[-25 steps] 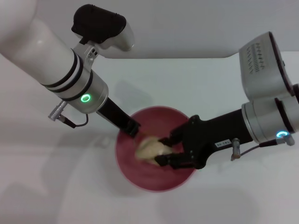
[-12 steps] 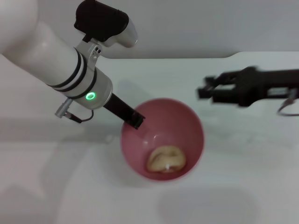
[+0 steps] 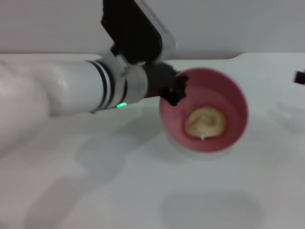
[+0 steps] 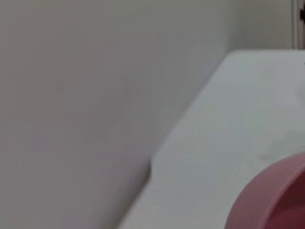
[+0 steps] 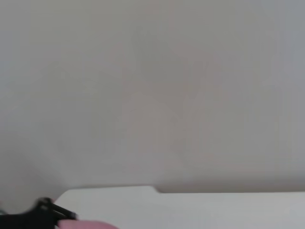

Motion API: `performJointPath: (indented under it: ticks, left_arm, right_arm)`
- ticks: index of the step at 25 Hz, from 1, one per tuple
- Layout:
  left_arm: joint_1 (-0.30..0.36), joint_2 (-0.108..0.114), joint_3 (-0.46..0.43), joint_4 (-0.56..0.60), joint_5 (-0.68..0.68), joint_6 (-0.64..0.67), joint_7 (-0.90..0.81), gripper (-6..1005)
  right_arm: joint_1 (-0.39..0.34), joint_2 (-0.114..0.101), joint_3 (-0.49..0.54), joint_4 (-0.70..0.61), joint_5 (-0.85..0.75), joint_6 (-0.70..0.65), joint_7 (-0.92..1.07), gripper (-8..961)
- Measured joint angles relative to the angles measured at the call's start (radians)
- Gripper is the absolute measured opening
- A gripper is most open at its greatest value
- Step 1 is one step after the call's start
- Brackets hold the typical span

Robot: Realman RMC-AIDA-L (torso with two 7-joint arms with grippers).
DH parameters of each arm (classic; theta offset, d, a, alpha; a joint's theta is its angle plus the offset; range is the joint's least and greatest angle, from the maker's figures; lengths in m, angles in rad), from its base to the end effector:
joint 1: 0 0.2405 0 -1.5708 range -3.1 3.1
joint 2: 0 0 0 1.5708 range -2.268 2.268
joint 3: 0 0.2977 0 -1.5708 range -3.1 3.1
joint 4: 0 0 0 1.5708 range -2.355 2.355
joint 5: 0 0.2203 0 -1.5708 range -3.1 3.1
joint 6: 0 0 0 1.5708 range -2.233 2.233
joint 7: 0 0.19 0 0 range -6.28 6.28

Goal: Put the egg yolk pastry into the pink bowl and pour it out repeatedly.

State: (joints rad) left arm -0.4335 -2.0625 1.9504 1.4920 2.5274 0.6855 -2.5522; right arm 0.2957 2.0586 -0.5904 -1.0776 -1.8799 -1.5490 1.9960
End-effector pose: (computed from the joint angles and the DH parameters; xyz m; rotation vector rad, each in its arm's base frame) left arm -0.1261 0.3970 -0.1338 -2.5102 -0.1924 -0.1016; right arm 0.3312 0.3572 0.0633 -2.2013 1.1688 0.8049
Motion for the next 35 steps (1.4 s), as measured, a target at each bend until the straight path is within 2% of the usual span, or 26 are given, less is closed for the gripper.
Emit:
performJointPath:
  ticks: [4,7,9,13,16,21,25,27,30,32,34,35]
  left_arm:
    - [0.085,-0.002,0.152,-0.044,0.116,-0.358,0.082,0]
    - [0.124,-0.006,0.257,-0.148,0.222,-0.672,0.155,0]
    - [0.128,-0.01,0.317,-0.252,0.268,-0.871,0.235,0]
    - [0.114,-0.016,0.408,-0.441,0.27,-1.216,0.432,-1]
    - [0.095,-0.016,0.46,-0.519,0.23,-1.354,0.593,0]
    - [0.051,-0.016,0.531,-0.584,0.104,-1.412,0.797,-1]
    - [0.03,-0.016,0.548,-0.601,0.041,-1.426,0.828,-1]
    - [0.028,-0.016,0.548,-0.578,-0.041,-1.426,0.815,-1]
    - [0.026,-0.015,0.515,-0.487,-0.237,-1.394,0.802,0]
    - [0.034,-0.01,0.454,-0.403,-0.357,-1.291,0.803,0]
    - [0.051,-0.006,0.366,-0.329,-0.423,-1.149,0.804,0]
    - [0.061,-0.006,0.295,-0.285,-0.466,-1.032,0.802,0]
  right_arm:
    - [-0.041,0.008,0.063,0.011,-0.001,-0.011,-0.014,444]
    - [-0.055,0.009,0.088,0.029,-0.001,-0.031,-0.016,443]
    - [-0.058,0.009,0.101,0.037,-0.001,-0.044,-0.016,443]
    - [-0.061,0.011,0.104,0.05,-0.001,-0.057,-0.017,443]
    - [-0.062,0.011,0.105,0.063,-0.001,-0.058,-0.025,443]
    - [-0.063,0.01,0.106,0.066,-0.001,-0.051,-0.038,443]
    - [-0.063,0.01,0.104,0.068,-0.001,-0.05,-0.051,443]
    - [-0.062,0.01,0.099,0.07,-0.001,-0.05,-0.055,443]
    - [-0.051,0.009,0.095,0.086,-0.001,-0.054,-0.066,444]
    - [-0.04,0.008,0.092,0.098,-0.001,-0.057,-0.08,444]
    - [-0.029,0.008,0.079,0.106,-0.001,-0.057,-0.095,444]
    - [-0.024,0.008,0.062,0.108,-0.001,-0.058,-0.103,443]
